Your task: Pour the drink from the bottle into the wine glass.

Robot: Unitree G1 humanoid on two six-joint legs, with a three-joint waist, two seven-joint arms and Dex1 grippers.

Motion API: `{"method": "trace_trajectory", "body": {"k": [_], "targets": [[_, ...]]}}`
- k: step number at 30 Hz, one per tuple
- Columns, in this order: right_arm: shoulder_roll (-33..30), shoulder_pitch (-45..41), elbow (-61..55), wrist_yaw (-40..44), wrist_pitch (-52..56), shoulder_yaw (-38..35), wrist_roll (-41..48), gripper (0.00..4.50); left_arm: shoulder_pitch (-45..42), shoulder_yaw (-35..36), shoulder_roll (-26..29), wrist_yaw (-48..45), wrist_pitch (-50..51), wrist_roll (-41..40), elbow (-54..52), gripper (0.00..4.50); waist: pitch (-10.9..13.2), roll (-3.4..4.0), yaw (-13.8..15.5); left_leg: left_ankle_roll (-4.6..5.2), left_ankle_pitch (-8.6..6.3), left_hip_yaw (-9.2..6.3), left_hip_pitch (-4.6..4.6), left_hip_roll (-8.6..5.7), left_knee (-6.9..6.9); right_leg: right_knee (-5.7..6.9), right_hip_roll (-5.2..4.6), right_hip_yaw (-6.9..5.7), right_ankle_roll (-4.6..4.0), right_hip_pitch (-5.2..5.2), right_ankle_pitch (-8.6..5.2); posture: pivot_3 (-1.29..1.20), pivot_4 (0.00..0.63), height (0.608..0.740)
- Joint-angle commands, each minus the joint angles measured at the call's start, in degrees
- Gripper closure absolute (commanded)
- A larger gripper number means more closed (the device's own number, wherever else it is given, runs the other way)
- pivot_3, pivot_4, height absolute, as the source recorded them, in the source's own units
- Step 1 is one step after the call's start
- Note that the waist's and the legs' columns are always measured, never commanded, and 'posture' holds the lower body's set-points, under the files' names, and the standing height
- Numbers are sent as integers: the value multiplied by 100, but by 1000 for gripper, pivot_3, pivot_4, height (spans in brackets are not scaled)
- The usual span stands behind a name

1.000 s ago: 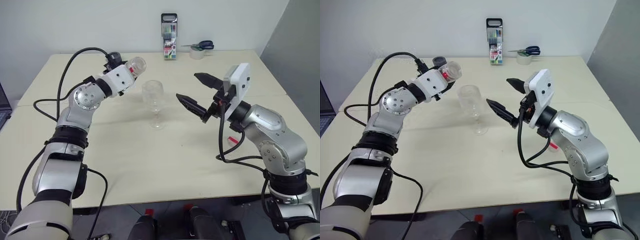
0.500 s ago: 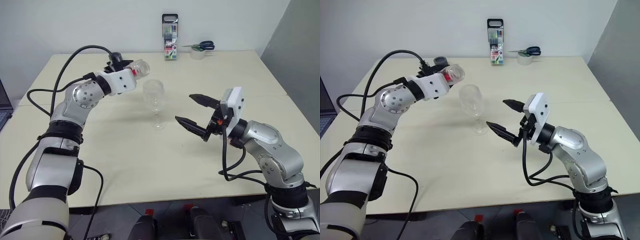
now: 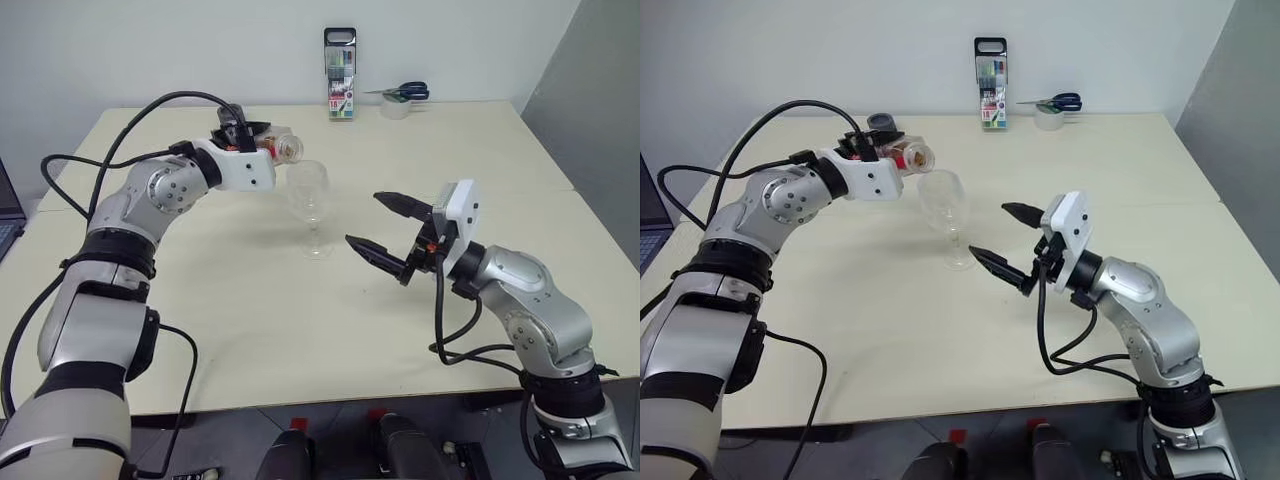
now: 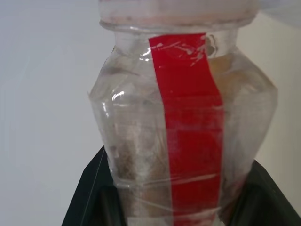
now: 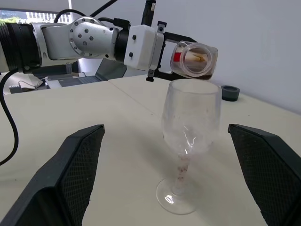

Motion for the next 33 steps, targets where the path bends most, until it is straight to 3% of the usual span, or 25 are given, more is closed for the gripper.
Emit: {"method": "trace_trajectory", "body": {"k": [1, 33], "targets": [[52, -12, -226, -47, -119, 18, -40, 0, -276, -37, 167, 237, -157, 118, -11, 2610, 0, 0, -1, 0, 0, 0, 0, 0, 0, 0, 0, 0, 0, 0, 0, 0, 150, 740], [155, -25, -227, -100, -125, 21, -138, 0, -894, -501, 332, 687, -352, 771, 553, 2610, -1, -1, -2, 5, -1, -13, -13, -50, 67, 76, -4, 0, 13, -8, -8, 0, 150, 740]]}}
